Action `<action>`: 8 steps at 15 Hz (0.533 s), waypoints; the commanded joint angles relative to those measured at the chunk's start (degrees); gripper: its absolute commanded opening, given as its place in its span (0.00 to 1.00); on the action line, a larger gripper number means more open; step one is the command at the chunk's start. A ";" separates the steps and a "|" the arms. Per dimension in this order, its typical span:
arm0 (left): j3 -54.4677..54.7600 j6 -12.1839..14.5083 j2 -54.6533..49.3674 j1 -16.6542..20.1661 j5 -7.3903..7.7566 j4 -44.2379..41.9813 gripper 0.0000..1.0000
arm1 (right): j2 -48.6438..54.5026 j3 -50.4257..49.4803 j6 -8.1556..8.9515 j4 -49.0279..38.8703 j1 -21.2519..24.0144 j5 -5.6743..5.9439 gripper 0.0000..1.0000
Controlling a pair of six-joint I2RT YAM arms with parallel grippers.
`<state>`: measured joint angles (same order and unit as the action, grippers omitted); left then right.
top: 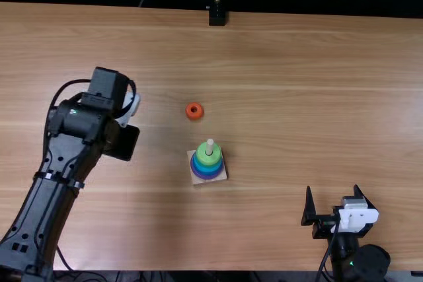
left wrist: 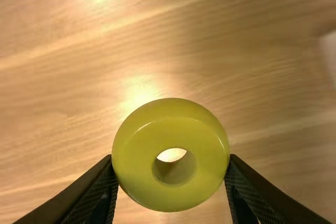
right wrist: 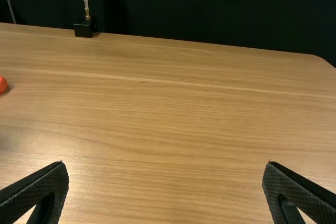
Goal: Build the Hanoi tower: stack the rings onto the peg from bottom to top in this color order: purple, dark blue, light blue, dark green, light green, yellow, orange.
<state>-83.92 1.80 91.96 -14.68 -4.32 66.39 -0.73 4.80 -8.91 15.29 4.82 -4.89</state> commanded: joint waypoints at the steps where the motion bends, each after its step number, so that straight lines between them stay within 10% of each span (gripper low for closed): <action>1: -4.85 -4.86 -1.79 -2.81 -0.53 2.38 0.00 | 0.73 -3.92 -0.16 3.02 0.72 0.14 1.00; 8: -19.97 -15.20 2.61 -14.41 -0.22 11.34 0.00 | 0.73 -3.92 -0.16 3.02 0.72 0.14 1.00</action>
<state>-102.21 -10.76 92.88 -28.14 -4.32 77.65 -0.73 4.80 -8.95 15.27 4.84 -4.86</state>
